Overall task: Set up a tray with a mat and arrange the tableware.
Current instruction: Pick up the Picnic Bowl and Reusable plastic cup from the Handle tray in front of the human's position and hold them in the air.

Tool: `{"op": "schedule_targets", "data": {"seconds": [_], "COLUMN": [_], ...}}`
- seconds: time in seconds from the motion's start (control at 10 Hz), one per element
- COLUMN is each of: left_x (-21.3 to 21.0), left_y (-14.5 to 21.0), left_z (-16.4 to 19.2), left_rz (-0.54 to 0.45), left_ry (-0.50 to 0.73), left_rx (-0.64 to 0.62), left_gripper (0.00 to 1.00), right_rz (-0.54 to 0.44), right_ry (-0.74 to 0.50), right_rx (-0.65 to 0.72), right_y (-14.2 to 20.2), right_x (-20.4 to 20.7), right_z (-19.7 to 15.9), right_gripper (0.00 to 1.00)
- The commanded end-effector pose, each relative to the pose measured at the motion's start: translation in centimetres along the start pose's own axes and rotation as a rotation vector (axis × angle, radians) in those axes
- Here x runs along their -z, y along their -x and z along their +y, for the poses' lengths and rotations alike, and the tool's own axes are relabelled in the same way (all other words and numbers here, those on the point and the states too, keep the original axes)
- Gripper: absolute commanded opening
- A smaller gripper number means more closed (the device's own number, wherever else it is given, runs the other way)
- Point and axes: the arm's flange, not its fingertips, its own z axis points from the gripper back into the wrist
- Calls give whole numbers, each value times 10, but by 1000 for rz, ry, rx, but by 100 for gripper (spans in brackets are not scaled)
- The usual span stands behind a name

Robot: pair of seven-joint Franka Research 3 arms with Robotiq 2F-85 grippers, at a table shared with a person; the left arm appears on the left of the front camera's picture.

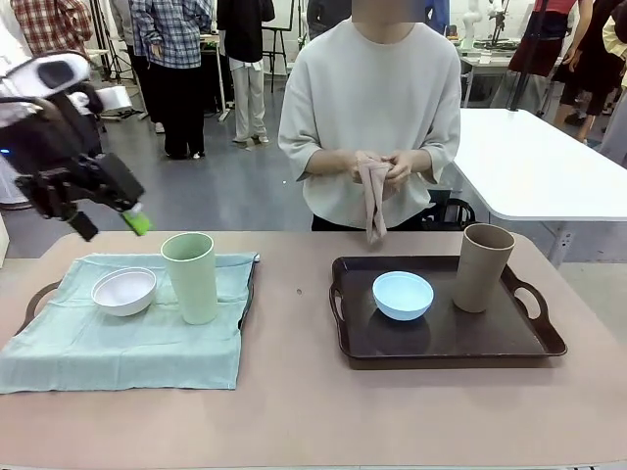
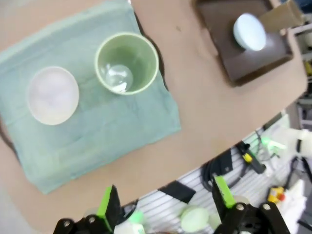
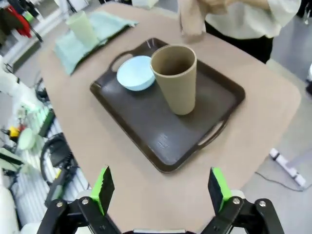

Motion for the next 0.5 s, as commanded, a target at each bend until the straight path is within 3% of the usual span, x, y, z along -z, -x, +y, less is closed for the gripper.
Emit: {"op": "schedule_targets", "data": {"seconds": [0.0, 0.2, 0.4], "left_x": [7, 12, 11], "left_y": [-19, -30, -15], "left_z": [-25, -36, -31], "left_rz": [-32, -36, -34], "left_ry": [-93, -86, -59], "left_rx": [-43, -84, -23], "left_gripper": [100, 100, 100], "right_rz": [48, 22, 22], "right_ry": [42, 18, 18], "right_rx": [-22, -6, -6], "right_y": [8, 6, 6], "right_x": [21, 12, 12], "right_z": [1, 0, 0], "right_gripper": [100, 100, 100]}}
